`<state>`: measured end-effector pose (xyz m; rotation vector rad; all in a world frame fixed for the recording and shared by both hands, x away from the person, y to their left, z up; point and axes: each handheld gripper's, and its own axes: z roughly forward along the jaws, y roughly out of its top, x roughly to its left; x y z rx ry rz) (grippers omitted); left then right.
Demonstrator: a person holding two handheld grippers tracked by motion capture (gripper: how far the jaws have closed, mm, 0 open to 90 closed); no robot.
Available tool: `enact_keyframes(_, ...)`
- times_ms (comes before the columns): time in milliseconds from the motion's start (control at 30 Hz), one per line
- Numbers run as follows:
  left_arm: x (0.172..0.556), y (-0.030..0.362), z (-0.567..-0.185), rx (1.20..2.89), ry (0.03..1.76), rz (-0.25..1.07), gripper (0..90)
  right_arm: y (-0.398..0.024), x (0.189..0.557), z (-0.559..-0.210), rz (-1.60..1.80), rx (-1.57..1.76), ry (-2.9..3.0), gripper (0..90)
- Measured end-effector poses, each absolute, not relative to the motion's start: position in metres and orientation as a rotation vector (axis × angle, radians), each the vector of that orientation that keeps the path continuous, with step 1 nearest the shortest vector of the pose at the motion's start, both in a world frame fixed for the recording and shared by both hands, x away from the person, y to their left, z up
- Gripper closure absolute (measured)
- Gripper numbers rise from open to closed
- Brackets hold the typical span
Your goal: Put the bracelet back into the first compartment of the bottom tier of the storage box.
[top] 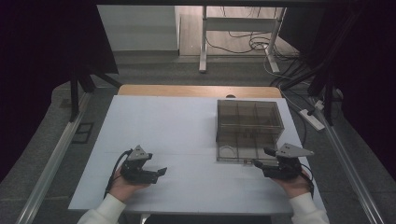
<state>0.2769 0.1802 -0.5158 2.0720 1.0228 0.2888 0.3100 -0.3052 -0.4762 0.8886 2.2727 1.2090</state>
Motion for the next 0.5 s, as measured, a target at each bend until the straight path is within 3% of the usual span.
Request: enact_keyframes(500, 0.277, 0.18, -0.516, 2.075, 1.023, 0.291, 16.1, -0.318, 0.305, -0.488, 1.181, 0.909, 2.277, 30.4)
